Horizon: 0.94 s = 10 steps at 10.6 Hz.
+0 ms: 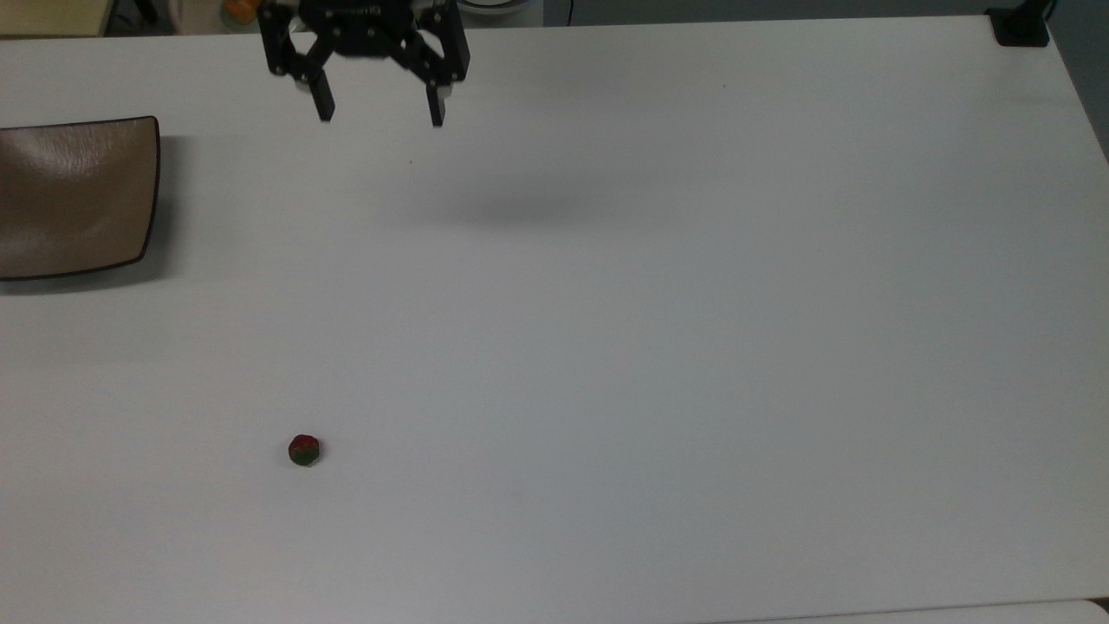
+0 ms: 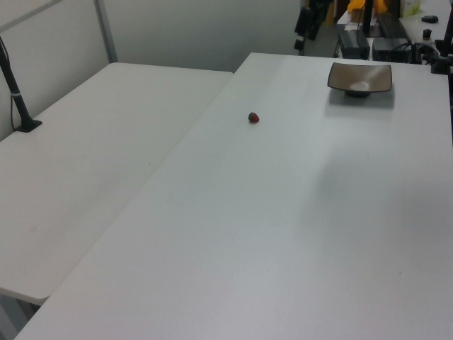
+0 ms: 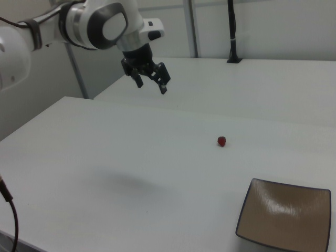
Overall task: Strawberries on a ceramic plate
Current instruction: 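Move the open gripper over the red strawberry and lower it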
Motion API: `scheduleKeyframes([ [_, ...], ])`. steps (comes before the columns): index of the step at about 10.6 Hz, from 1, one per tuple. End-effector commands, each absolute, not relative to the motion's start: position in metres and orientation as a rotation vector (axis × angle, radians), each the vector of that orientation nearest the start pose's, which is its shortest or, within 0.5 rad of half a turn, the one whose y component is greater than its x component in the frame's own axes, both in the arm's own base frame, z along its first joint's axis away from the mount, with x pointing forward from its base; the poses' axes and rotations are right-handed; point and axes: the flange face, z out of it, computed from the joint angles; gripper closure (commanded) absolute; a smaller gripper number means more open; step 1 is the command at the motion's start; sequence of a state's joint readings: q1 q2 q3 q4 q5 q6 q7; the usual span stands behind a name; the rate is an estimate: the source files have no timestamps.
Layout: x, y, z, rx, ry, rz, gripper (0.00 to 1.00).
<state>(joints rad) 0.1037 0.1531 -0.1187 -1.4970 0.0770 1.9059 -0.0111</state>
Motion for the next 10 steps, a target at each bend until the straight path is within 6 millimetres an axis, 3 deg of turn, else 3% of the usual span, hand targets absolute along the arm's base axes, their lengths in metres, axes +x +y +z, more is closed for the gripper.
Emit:
scheduleKeyframes([
  [1, 0.667, -0.008, 0.577, -3.046, 0.073, -0.516, 0.00],
  [5, 0.705, -0.026, 0.532, -3.032, 0.110, -0.709, 0.00],
  [10, 0.737, -0.051, 0.466, -3.042, 0.113, -0.868, 0.00],
])
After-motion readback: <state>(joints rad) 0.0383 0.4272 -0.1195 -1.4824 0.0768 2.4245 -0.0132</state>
